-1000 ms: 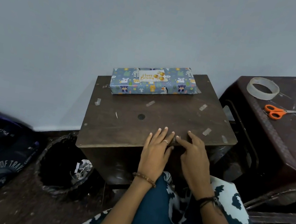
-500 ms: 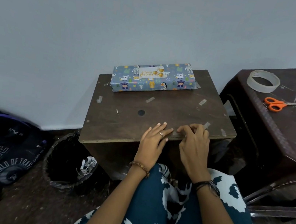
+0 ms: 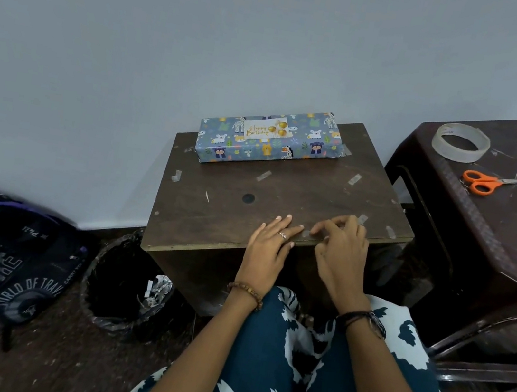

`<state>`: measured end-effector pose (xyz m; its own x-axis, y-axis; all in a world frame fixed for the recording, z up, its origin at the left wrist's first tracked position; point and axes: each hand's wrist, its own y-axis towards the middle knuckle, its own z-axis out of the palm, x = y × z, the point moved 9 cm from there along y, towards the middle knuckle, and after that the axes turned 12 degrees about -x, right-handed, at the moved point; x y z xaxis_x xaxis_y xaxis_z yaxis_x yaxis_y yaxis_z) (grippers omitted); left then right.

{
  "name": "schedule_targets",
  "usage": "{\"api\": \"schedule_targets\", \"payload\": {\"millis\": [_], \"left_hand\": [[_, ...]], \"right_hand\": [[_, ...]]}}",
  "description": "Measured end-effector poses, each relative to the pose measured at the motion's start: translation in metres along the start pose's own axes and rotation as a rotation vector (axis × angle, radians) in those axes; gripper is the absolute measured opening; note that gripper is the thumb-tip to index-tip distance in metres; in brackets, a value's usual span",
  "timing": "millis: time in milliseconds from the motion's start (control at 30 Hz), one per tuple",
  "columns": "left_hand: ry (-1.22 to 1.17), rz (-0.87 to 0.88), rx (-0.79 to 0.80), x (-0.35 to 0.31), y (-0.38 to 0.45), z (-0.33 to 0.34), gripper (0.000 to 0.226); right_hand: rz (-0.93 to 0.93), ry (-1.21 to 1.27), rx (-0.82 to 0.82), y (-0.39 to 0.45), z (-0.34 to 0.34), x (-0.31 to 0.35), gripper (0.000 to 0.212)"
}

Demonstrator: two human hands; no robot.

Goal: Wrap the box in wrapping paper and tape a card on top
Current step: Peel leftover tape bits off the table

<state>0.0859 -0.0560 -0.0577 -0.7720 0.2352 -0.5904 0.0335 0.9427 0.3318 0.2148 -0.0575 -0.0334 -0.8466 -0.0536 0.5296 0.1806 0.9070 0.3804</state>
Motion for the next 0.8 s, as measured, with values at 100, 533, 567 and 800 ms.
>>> {"api": "schedule_targets", "payload": {"millis": [100, 533, 567, 800], "left_hand": [[-0.001, 0.001, 0.003, 0.000, 0.000, 0.000, 0.037], [0.089, 0.014, 0.035, -0.004, -0.002, 0.000, 0.041], [0.101, 0.019, 0.036, -0.004, -0.002, 0.000, 0.041], [0.136, 0.319, 0.004, -0.056, 0.030, 0.007, 0.020]], "right_hand": [[0.073, 0.085, 0.010, -0.002, 0.003, -0.005, 0.023], [0.130, 0.269, 0.011, 0.002, 0.008, -0.006, 0.007], [0.187, 0.406, -0.008, 0.002, 0.005, -0.008, 0.009], [0.742, 0.733, -0.553, -0.007, -0.033, -0.087, 0.023]]}}
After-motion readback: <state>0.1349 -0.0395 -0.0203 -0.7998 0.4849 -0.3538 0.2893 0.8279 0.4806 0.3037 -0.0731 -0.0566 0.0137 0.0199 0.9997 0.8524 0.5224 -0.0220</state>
